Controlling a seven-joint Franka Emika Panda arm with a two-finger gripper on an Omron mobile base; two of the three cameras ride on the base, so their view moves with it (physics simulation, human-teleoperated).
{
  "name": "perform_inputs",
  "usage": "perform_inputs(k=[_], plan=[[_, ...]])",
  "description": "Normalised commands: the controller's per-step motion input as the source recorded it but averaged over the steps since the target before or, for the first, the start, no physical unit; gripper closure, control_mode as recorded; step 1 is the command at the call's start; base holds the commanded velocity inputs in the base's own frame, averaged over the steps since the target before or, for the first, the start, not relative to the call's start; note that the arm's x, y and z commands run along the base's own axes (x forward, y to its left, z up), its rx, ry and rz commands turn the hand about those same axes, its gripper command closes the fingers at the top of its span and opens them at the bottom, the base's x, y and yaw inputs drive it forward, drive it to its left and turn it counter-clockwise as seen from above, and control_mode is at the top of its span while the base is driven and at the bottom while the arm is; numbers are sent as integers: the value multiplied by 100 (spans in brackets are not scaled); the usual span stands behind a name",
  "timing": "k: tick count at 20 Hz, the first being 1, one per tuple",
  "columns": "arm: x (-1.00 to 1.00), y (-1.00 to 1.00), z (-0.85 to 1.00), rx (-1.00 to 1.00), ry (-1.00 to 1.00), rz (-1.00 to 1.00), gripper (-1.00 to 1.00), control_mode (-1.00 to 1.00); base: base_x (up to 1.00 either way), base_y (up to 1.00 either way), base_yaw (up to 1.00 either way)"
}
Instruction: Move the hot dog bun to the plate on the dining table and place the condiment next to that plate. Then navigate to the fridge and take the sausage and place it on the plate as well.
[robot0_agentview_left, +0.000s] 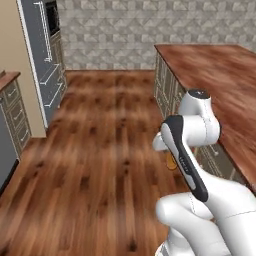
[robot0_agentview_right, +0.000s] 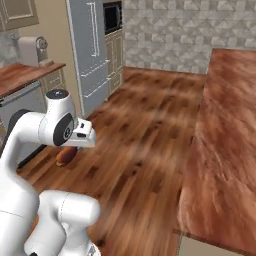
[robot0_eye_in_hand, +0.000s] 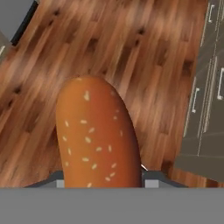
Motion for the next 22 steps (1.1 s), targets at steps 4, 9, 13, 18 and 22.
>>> perform_inputs(k=[4, 9, 13, 18, 22], plan=[[0, 0, 0, 0, 0, 0, 100, 100, -69, -100, -22], [0, 0, 0, 0, 0, 0, 100, 100, -44, -100, -19], [0, 0, 0, 0, 0, 0, 100, 100, 0, -100, -17], [0, 0, 0, 0, 0, 0, 100, 100, 0, -100, -17], [0, 0, 0, 0, 0, 0, 100, 100, 1, -100, -13]])
